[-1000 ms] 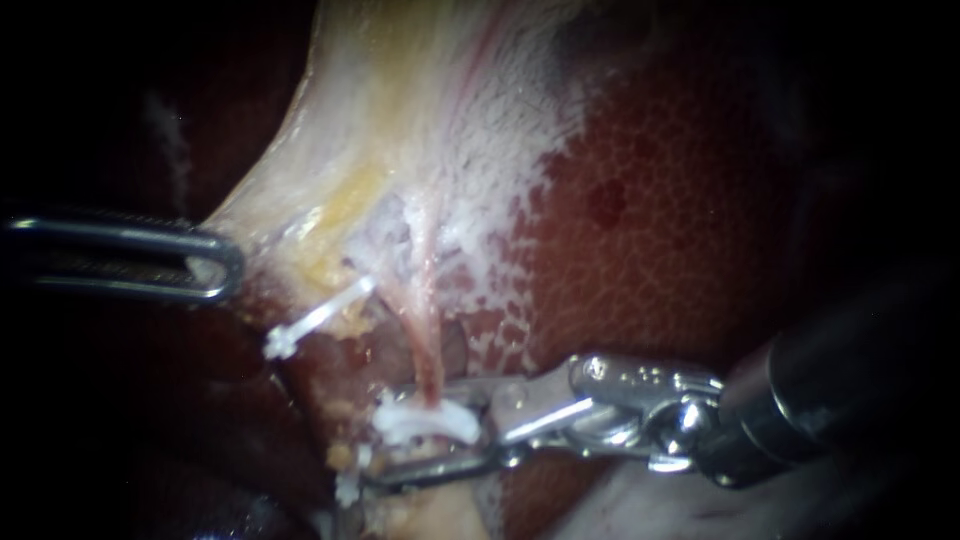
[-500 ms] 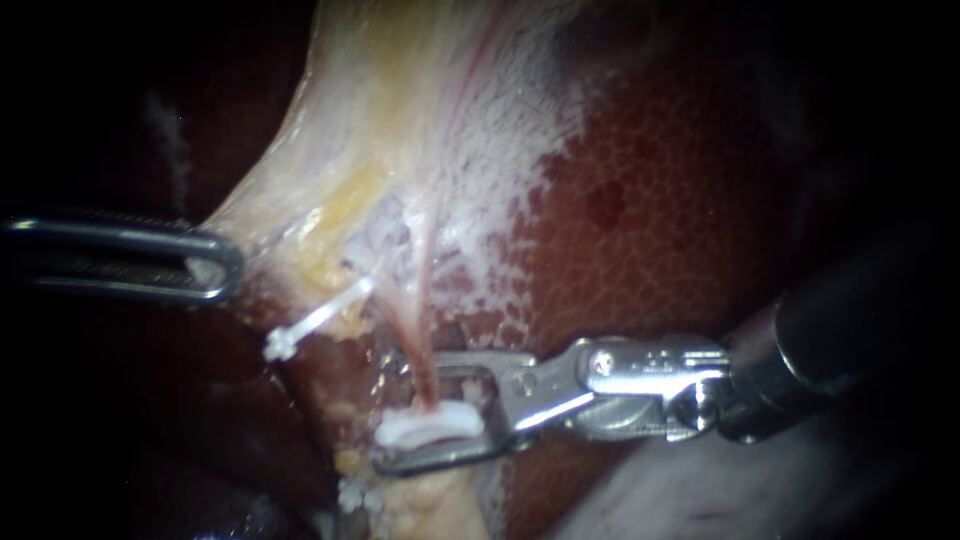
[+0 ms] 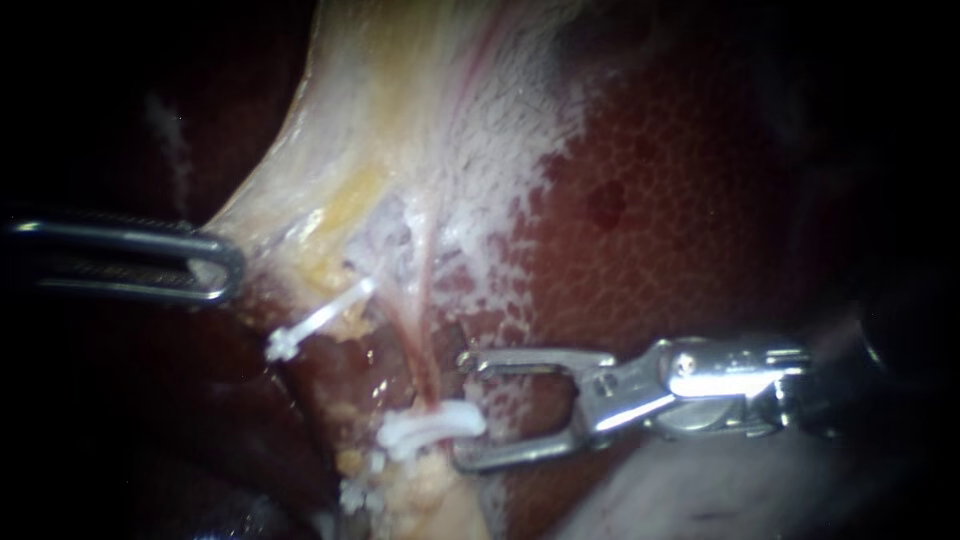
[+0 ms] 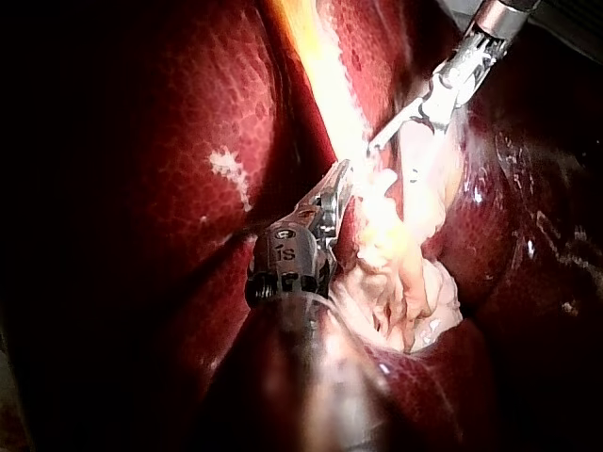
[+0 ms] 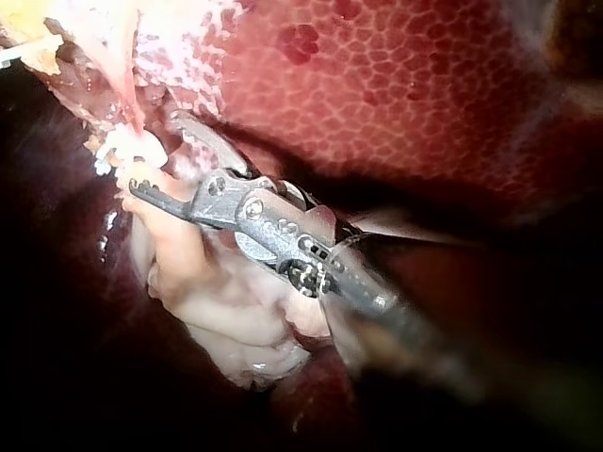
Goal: Going back second clip right tube
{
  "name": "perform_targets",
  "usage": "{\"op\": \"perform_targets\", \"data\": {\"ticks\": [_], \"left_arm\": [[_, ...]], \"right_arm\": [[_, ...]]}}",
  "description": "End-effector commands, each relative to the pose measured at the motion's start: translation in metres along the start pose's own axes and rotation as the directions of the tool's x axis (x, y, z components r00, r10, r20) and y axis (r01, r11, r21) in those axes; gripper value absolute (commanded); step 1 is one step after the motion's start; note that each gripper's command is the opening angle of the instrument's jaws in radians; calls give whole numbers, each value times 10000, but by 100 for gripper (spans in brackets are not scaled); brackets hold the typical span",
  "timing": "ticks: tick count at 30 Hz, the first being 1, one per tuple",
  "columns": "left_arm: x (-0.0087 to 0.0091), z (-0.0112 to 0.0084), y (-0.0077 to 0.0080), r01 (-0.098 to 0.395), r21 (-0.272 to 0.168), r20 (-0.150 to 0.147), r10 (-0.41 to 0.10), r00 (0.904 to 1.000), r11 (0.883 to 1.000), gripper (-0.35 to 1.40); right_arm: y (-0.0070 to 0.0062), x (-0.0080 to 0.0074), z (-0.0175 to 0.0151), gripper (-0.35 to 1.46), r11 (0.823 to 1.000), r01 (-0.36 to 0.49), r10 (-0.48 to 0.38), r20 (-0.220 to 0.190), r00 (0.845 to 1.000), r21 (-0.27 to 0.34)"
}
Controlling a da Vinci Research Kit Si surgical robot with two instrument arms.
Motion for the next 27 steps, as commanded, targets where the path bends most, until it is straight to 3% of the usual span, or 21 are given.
{"op": "perform_targets", "data": {"ticks": [1, 7, 18, 23, 27], "left_arm": [[1, 0, 0, -2, 7, -1, 2, 10000, 10000, -35], [1, 2, 1, -7, 4, 1, 7, 10000, 10000, -35], [9, 12, 8, -52, 18, 7, 52, 10000, 10000, -35], [20, 28, 20, -87, 23, -173, 88, 9998, 10000, -35], [29, 41, 38, 2, -15, -309, -2, 9995, 10000, -35]], "right_arm": [[1, 3, -4, 60, 10000, 31, -31, -21, 10000, -27], [5, 17, -31, 60, 9988, 426, -427, -54, 9991, -243], [6, 21, -53, 60, 9952, 963, -964, -67, 9953, -172], [5, 19, -58, 60, 9939, 1092, -1093, -69, 9940, -141], [4, 18, -61, 60, 9932, 1156, -1157, -70, 9933, -126]]}}
